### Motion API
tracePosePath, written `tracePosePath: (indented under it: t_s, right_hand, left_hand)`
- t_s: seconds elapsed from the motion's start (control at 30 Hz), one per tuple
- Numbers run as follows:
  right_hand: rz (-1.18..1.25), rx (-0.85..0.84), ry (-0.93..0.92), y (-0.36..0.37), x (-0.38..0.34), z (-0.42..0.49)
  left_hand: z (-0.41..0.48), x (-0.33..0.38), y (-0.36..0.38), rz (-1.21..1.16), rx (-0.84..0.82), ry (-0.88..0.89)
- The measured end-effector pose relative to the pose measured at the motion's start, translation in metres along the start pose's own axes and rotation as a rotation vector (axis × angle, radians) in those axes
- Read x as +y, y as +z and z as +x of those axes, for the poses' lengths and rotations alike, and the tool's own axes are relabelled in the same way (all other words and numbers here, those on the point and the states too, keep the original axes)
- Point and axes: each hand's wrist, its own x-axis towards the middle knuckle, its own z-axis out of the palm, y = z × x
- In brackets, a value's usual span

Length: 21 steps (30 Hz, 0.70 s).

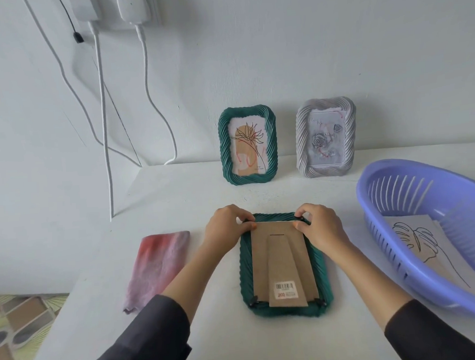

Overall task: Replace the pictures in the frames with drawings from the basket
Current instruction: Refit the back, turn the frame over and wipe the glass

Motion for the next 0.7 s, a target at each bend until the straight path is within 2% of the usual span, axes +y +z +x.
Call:
tracePosePath:
  t_s: [0.47,0.7]
  right_hand:
    - [0.003,0.028,-0.044,0.004,-0.001,-0.005]
    - [0.057,-0.009,-0.006,-0.002,0.0,-0.011]
  left_hand:
    - [0.009,0.002,-0.007,-0.024,-0.127,-0.012]
    - [-0.003,0.001,-0.005,-0.026,-0.088,0.012]
